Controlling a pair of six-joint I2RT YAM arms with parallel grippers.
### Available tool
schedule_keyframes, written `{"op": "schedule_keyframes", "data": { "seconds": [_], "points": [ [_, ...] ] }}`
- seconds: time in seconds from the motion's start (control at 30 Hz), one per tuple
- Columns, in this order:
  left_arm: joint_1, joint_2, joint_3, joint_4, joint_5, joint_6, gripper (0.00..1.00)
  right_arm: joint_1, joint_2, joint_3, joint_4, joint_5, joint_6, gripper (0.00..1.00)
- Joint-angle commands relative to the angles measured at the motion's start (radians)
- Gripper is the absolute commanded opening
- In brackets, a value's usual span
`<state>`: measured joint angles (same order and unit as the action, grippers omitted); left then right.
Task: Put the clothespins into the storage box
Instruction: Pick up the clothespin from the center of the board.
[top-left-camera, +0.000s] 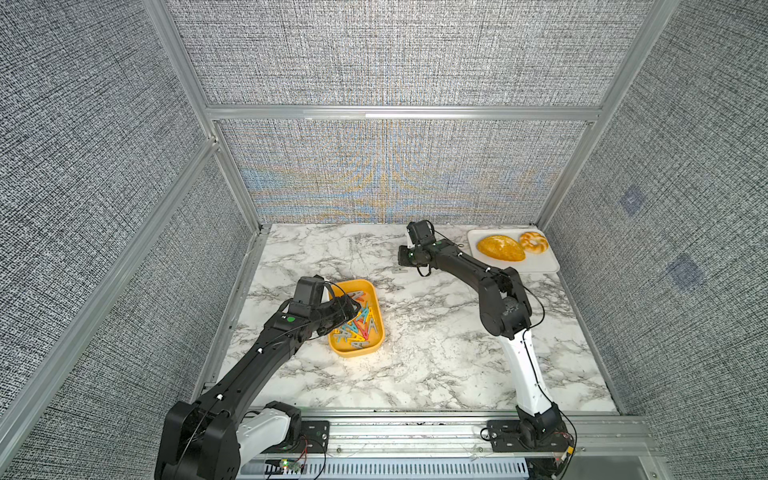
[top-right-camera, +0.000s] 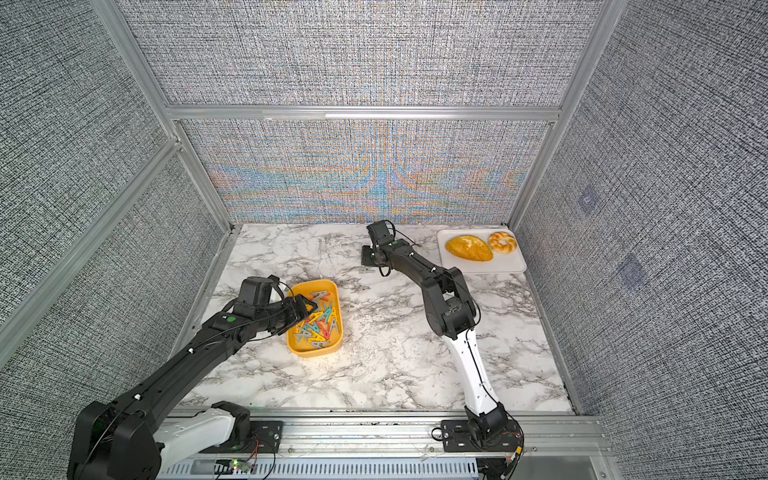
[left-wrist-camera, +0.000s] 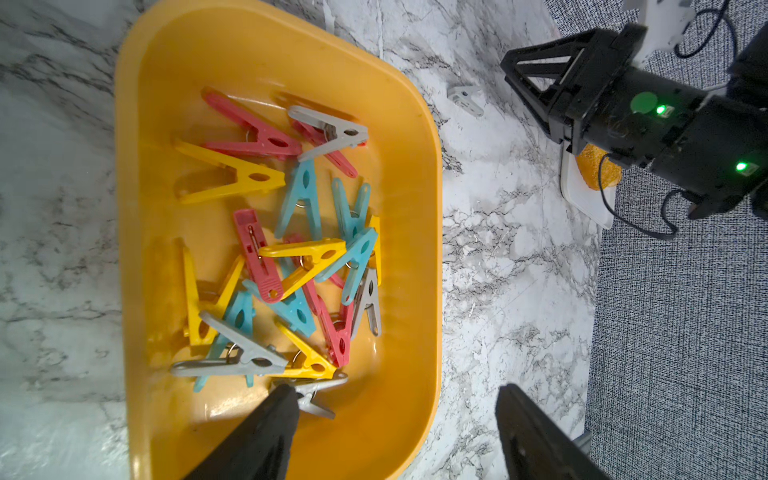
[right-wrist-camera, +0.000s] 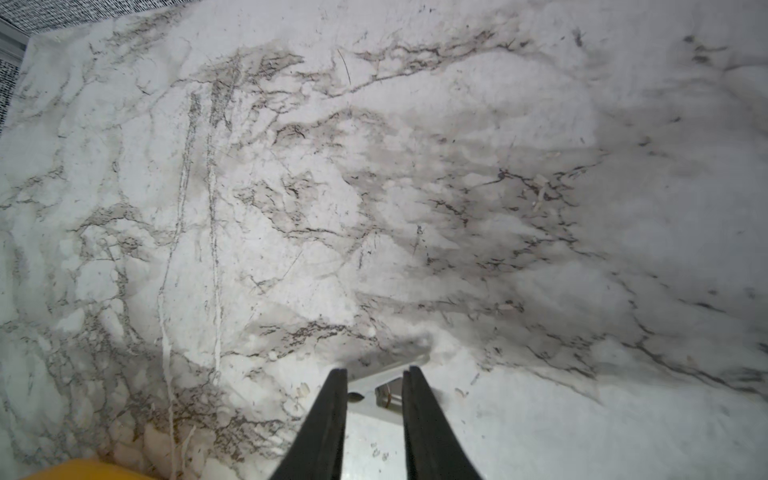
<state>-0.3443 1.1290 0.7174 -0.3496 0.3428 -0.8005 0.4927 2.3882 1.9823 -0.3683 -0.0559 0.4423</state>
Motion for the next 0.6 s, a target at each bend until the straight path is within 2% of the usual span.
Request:
{"op": "schedule_keyframes", "data": {
  "seconds": [0.0, 0.33, 0.57],
  "points": [
    [0.001, 0.001, -0.004, 0.015, 0.004, 0.015, 0.8, 0.0, 0.002, -0.001, 0.002, -0.007, 0.016, 0.31],
    [0.001, 0.009, -0.013, 0.025, 0.007, 0.018, 0.8, 0.001, 0.002, -0.051, 0.026, -0.014, 0.019, 0.32],
    [0.001, 0.01, -0.02, 0.026, 0.008, 0.018, 0.8, 0.0, 0.031, -0.019, 0.021, -0.026, 0.013, 0.33]
  ]
}}
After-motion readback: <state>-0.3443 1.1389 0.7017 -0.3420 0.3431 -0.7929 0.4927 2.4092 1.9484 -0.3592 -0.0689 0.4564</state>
